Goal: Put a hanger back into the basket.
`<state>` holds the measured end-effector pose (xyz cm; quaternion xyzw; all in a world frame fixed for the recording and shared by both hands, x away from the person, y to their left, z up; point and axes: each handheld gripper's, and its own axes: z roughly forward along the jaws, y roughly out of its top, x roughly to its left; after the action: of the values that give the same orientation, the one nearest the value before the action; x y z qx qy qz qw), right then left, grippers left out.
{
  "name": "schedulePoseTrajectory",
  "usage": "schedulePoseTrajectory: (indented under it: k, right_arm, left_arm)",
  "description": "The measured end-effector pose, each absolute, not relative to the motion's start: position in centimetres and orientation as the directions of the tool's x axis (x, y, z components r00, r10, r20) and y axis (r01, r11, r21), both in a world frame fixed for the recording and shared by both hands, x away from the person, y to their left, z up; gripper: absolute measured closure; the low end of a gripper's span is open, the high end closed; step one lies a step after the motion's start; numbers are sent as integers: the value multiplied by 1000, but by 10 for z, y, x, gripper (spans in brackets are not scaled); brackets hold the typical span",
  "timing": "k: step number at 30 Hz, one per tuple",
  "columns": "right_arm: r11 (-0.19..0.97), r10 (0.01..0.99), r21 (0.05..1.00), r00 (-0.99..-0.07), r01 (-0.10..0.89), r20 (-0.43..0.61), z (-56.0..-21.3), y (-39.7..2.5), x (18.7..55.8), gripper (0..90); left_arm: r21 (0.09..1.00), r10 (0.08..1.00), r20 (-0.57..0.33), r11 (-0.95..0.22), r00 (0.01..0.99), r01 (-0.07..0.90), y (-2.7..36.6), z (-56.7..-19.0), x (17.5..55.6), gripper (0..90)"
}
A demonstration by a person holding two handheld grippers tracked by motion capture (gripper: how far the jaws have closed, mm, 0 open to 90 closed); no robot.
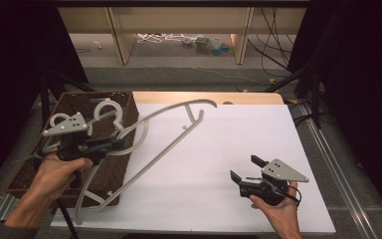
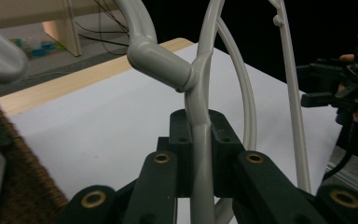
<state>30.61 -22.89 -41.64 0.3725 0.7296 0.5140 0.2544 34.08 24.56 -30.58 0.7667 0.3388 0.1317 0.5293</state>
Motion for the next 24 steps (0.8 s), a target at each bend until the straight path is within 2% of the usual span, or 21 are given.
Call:
schedulePoseTrajectory:
  k: [13, 14, 24]
  right_arm:
    - [189, 795, 937, -606, 294, 30, -420, -226, 306, 168]
    - [188, 793, 938, -609, 291, 29, -421, -226, 306, 168]
    - [197, 791, 932, -611, 305, 33, -420, -226, 305, 168]
  left_arm:
    - [883, 752, -191, -150, 631, 445, 295, -301, 352, 821]
    - [886, 762, -169, -161, 625, 436, 299, -301, 354, 820]
    - [876, 816, -155, -146, 557, 459, 328, -294, 375, 821]
